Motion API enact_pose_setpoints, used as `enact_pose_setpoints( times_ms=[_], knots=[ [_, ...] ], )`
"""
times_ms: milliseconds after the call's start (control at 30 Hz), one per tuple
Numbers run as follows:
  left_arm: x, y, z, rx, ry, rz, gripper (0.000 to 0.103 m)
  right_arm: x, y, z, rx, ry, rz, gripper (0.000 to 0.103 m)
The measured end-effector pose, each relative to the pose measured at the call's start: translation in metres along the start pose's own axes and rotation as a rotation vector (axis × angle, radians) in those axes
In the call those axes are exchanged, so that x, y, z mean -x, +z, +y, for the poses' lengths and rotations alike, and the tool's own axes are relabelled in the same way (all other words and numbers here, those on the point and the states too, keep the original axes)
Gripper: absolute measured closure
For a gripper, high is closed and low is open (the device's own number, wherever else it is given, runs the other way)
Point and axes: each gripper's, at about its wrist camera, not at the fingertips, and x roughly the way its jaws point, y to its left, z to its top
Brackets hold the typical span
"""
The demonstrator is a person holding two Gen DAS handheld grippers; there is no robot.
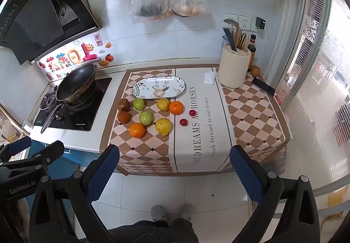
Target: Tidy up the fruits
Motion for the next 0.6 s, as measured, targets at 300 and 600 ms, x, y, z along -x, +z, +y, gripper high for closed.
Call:
enact_pose_setpoints(
  times_ms=[300,600],
  knots=[
    [-0.0001,0.0,0.0001,0.001,-0.002,0.005,0.0,-0.003,0.0024,0.0014,0.001,-0.001,0.004,0.0],
    [-0.0003,0.0,0.0003,0.002,-0.003,0.001,0.0,-0.0036,0.003,0.002,0.003,-0.002,0.005,0.0]
  ],
)
